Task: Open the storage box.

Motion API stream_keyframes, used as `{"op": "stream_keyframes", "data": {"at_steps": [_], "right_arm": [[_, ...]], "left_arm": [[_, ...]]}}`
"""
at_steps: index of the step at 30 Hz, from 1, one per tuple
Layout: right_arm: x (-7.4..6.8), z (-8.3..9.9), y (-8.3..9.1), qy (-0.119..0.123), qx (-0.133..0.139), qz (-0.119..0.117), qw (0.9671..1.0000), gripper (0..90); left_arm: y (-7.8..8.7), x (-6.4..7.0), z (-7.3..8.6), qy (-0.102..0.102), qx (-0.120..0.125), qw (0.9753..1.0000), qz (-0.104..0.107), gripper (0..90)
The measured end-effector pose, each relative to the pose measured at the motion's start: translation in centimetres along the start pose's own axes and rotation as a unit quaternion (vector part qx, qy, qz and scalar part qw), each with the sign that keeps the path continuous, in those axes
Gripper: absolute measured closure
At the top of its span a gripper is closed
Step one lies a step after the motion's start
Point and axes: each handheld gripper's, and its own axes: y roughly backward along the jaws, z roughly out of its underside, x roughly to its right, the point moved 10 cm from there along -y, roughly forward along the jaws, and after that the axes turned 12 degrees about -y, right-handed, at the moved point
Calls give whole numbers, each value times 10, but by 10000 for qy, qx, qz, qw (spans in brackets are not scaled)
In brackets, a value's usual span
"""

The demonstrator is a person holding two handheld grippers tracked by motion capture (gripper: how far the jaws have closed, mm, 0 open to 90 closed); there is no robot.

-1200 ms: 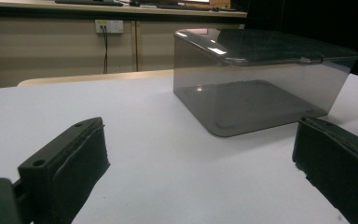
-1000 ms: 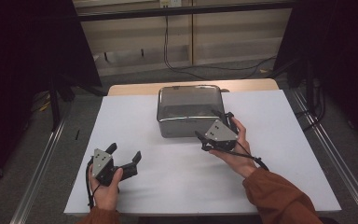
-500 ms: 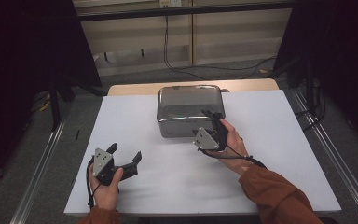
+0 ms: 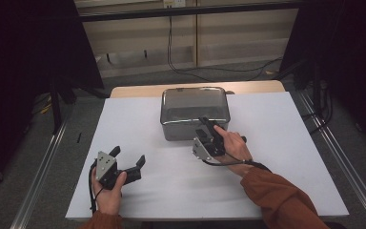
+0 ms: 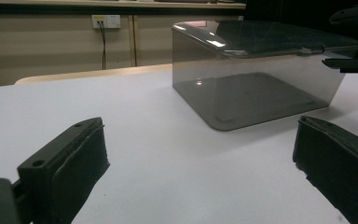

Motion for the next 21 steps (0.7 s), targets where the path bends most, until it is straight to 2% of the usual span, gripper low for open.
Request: {"op": "stream_keyframes", "data": {"at_steps": [4, 9, 11, 21], "right_arm": [[-3, -2, -1, 222, -2, 45, 9997, 564], [-7, -3, -5, 300, 13, 9, 9995, 632], [-8, -2, -6, 359, -18, 37, 9993, 697], [-8, -2, -7, 469, 30, 47, 9989, 775]], "left_arm": [[0, -1, -1, -8, 20, 10000, -24, 28], [0, 1, -2, 22, 50, 10000, 59, 28], [0, 1, -5, 23, 151, 9999, 41, 28], [-2, 2, -3, -10, 44, 10000, 38, 39]]}}
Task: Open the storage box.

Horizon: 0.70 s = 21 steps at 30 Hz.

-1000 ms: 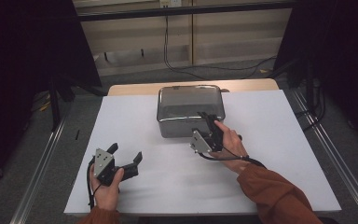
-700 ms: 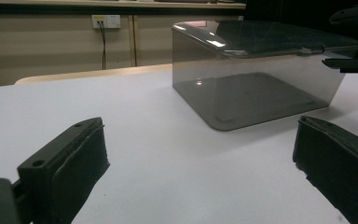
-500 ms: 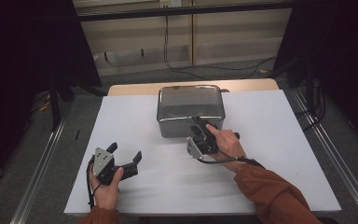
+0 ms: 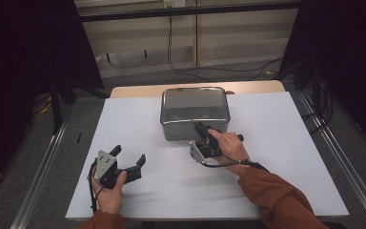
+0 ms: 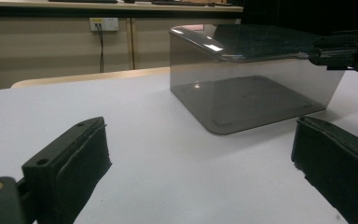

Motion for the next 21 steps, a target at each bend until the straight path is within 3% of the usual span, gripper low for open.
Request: {"op": "stream_keyframes", "data": {"at_steps": [10, 16, 21], "right_arm": [[2, -1, 1, -23, 90, -5, 10000, 780], [2, -3, 1, -65, 178, -59, 9998, 789], [2, -4, 2, -93, 172, -56, 9998, 797]], "left_arm": [[-8, 10, -4, -23, -65, 9988, 480, 66], [-13, 11, -8, -168, -9, 9989, 445, 49], [-21, 9, -7, -117, -74, 9991, 399, 44]]}}
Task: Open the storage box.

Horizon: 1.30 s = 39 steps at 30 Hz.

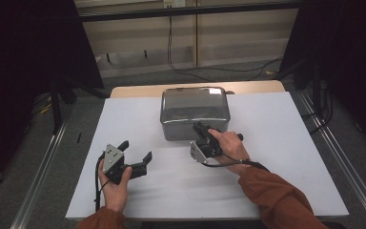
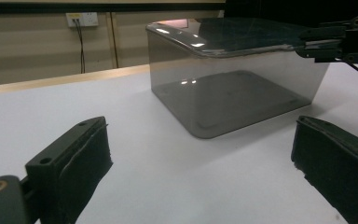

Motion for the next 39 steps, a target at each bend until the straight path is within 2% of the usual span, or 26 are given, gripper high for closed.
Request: {"op": "stream_keyframes", "data": {"at_steps": [7, 9, 14, 21, 26, 33, 36, 38, 39], "right_arm": [[5, -2, 1, -17, 56, 62, 10000, 801], [6, -1, 2, -53, 39, 75, 10000, 801], [7, -3, 1, -13, 70, 95, 9999, 802], [13, -5, 2, -105, 111, 137, 9998, 801], [19, -8, 2, -123, 114, 188, 9997, 799], [24, -9, 2, -149, 126, 200, 9996, 794], [28, -9, 1, -137, 114, 222, 9996, 798], [31, -9, 1, -157, 102, 235, 9995, 798], [33, -10, 1, -160, 112, 239, 9995, 799]], "left_arm": [[-11, 5, -2, 48, -77, 9998, 193, 43], [-13, 5, -4, -25, -89, 9998, 193, 42], [-24, 6, -15, -222, 8, 9994, 249, 36], [-40, 8, -23, -140, 221, 9991, 334, 33], [-49, 6, -30, -189, 250, 9989, 350, 31], [-66, 7, -39, -255, 213, 9982, 497, 41], [-75, 2, -44, -293, 293, 9985, 370, 43], [-82, 0, -45, -261, 269, 9986, 374, 49], [-85, -1, -45, -323, 260, 9983, 404, 49]]}}
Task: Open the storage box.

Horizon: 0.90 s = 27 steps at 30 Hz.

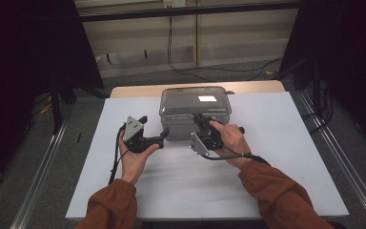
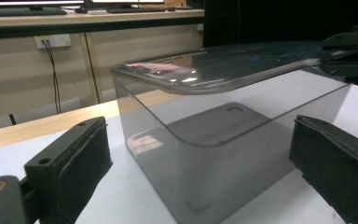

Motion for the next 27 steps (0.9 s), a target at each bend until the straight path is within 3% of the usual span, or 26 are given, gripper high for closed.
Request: {"op": "stream_keyframes", "data": {"at_steps": [10, 14, 18, 22, 27], "right_arm": [[4, -2, 0, 12, 20, 21, 10000, 804], [7, -3, 0, 16, 34, 42, 10000, 804], [9, -4, 0, -12, 27, 45, 10000, 802], [10, -5, 0, -19, 26, 94, 10000, 802], [9, -5, 0, -73, 23, 107, 9999, 797]], "left_arm": [[-16, -10, 3, 77, -32, 9999, -139, 64], [-21, -18, -6, -22, 105, 9996, -254, 64], [-28, -20, -11, -157, 45, 9995, -267, 64], [-31, -18, -18, -96, 168, 9993, -309, 73], [-30, -16, -19, -330, 129, 9989, -308, 139]]}}
